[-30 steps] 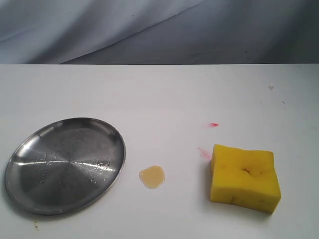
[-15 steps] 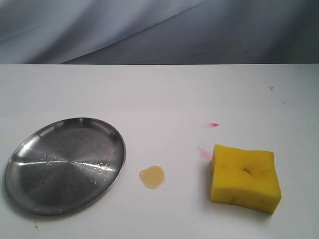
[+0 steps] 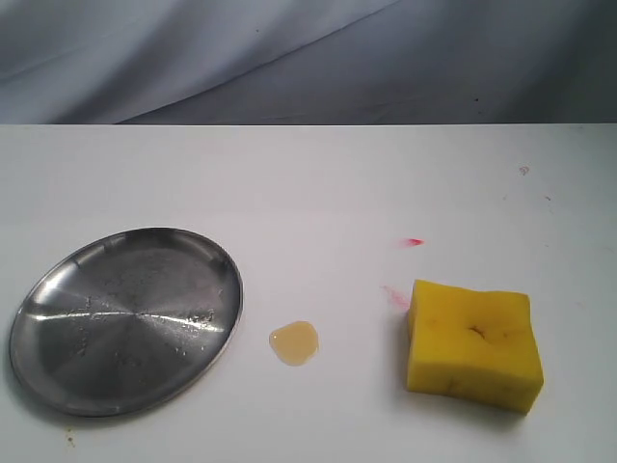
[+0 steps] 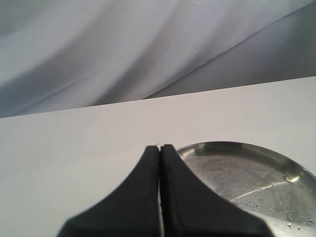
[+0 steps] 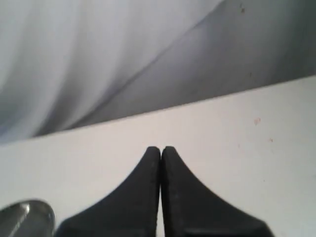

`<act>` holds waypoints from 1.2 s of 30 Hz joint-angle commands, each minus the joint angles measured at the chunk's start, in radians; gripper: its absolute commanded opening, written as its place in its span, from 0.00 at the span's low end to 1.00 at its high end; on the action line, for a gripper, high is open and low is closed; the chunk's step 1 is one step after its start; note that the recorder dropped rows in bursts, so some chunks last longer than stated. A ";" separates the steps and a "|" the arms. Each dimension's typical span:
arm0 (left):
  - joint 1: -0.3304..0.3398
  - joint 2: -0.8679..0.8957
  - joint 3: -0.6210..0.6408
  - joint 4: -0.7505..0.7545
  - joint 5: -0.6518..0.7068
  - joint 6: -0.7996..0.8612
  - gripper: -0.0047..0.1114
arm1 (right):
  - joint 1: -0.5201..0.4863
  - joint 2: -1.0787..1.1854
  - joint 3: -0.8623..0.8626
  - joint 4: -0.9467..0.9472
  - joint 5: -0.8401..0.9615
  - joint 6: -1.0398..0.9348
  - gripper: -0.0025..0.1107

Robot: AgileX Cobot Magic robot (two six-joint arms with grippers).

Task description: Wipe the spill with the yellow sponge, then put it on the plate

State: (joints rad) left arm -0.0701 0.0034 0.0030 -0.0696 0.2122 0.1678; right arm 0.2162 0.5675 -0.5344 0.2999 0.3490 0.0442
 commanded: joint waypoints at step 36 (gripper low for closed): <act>0.001 -0.003 -0.003 0.001 -0.007 -0.008 0.04 | 0.111 1.261 -0.328 0.191 0.351 -0.216 0.30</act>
State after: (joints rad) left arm -0.0701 0.0034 0.0030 -0.0696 0.2122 0.1678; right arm 0.2977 1.7980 -0.8705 0.4958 0.7371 -0.1488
